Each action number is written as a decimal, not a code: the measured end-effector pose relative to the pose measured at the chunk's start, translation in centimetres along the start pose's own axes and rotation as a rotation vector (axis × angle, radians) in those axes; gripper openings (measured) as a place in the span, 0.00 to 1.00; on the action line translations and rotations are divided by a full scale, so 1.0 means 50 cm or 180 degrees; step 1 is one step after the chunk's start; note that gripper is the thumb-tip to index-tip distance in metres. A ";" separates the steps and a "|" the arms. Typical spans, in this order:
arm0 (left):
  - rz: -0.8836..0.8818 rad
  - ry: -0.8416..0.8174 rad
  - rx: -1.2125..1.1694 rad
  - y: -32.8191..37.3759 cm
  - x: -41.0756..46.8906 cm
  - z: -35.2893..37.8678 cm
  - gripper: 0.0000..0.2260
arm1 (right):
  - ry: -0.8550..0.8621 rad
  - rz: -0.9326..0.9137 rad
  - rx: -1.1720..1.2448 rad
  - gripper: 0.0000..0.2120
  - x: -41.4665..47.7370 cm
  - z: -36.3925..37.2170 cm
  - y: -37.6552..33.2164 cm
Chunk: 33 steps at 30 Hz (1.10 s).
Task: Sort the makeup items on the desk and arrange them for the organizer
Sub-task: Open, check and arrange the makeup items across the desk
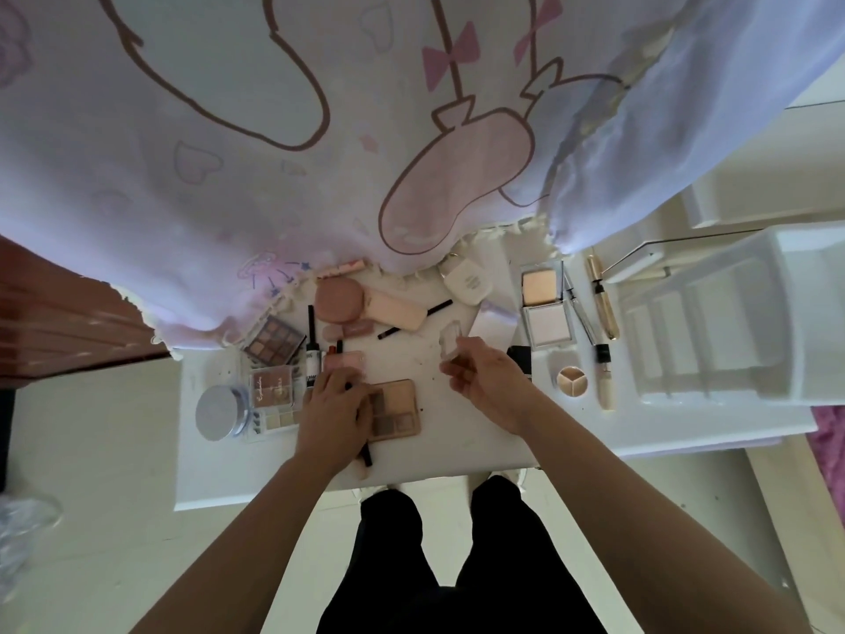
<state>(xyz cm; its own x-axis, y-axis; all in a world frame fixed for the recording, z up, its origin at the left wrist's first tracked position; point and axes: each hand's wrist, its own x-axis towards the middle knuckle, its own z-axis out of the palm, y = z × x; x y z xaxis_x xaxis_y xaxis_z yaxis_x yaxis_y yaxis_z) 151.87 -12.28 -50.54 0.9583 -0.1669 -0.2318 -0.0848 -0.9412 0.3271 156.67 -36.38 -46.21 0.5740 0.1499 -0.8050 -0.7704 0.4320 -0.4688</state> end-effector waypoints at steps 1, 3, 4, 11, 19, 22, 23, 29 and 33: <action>-0.0048 0.0058 -0.0037 0.001 0.004 0.002 0.16 | -0.0059 0.0117 0.0232 0.11 0.002 -0.006 0.005; -0.0185 0.0173 -0.0151 0.004 0.015 0.006 0.14 | -0.0189 0.0240 0.0403 0.15 0.006 -0.016 0.014; -0.0256 0.0241 -0.0237 0.005 0.020 0.008 0.13 | -0.0216 0.0252 0.0414 0.16 0.009 -0.019 0.019; -0.0622 0.0507 -0.0942 0.022 0.050 0.013 0.11 | 0.0385 -0.0461 -0.1188 0.12 0.031 -0.024 0.065; -0.0548 0.0655 -0.0730 0.010 0.056 0.045 0.15 | 0.0758 -0.1582 -0.4460 0.24 0.025 -0.051 0.099; -0.0513 0.0739 -0.0677 0.010 0.056 0.050 0.15 | 0.0407 -0.1600 -0.4981 0.33 0.022 -0.060 0.092; -0.0508 0.0757 -0.0679 0.010 0.056 0.051 0.15 | 0.0255 -0.1556 -0.5111 0.36 0.025 -0.063 0.089; -0.0471 0.0797 -0.0783 0.012 0.052 0.047 0.13 | -0.0023 -0.1736 -0.5540 0.26 0.047 -0.066 0.071; -0.0547 0.0737 -0.1010 0.018 0.049 0.035 0.13 | 0.0254 -0.1643 -0.4023 0.24 0.043 -0.070 0.068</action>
<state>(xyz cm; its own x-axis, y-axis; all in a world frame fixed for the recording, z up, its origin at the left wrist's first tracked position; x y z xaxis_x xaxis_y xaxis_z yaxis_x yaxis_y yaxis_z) 153.69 -14.05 -52.39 0.9902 0.0887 -0.1075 0.1348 -0.8066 0.5756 154.30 -37.71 -50.82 0.8866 0.1509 -0.4373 -0.2262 -0.6832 -0.6943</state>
